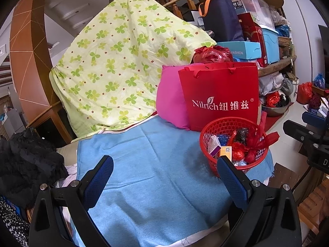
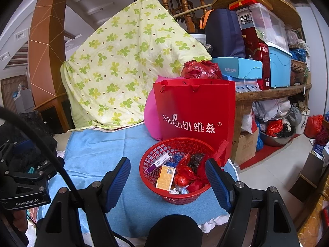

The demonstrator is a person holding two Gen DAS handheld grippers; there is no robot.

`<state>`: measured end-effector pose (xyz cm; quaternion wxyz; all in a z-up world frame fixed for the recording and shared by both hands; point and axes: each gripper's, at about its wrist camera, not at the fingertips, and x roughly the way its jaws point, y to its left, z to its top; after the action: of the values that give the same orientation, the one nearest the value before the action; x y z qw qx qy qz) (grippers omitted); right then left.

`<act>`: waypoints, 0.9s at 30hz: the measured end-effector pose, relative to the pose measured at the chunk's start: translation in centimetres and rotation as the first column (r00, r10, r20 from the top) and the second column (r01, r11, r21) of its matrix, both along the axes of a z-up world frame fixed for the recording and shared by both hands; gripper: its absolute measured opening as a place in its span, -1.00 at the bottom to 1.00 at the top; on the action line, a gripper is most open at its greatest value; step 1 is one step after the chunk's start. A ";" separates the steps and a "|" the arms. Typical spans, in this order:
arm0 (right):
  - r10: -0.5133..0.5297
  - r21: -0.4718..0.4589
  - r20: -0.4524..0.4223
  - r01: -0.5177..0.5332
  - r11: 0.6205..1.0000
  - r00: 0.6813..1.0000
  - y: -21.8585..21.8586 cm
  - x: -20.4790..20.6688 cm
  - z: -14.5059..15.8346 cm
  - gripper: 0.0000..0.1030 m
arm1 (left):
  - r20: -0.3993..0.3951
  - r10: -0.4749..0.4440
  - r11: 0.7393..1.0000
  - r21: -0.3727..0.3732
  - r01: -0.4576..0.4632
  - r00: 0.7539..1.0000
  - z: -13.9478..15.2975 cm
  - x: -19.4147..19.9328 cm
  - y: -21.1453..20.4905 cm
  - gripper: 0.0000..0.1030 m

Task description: Collect trash

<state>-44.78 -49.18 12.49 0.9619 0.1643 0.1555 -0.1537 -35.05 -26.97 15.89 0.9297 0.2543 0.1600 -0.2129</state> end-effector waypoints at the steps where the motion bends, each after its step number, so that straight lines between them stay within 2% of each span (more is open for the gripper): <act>1: 0.001 0.000 -0.001 -0.001 1.000 1.000 0.0 0.0 0.0 0.52 | 0.000 -0.001 1.000 0.001 0.001 1.000 0.0 0.0 0.0 0.95; 27: 0.003 0.000 -0.011 -0.003 1.000 1.000 0.3 0.6 -0.2 0.52 | -0.014 -0.027 0.999 0.021 0.028 1.000 -0.4 0.4 0.1 0.95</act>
<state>-44.19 -48.87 12.26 0.9613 0.1632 0.1608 -0.1532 -34.61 -26.83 15.46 0.9229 0.2648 0.1651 -0.2258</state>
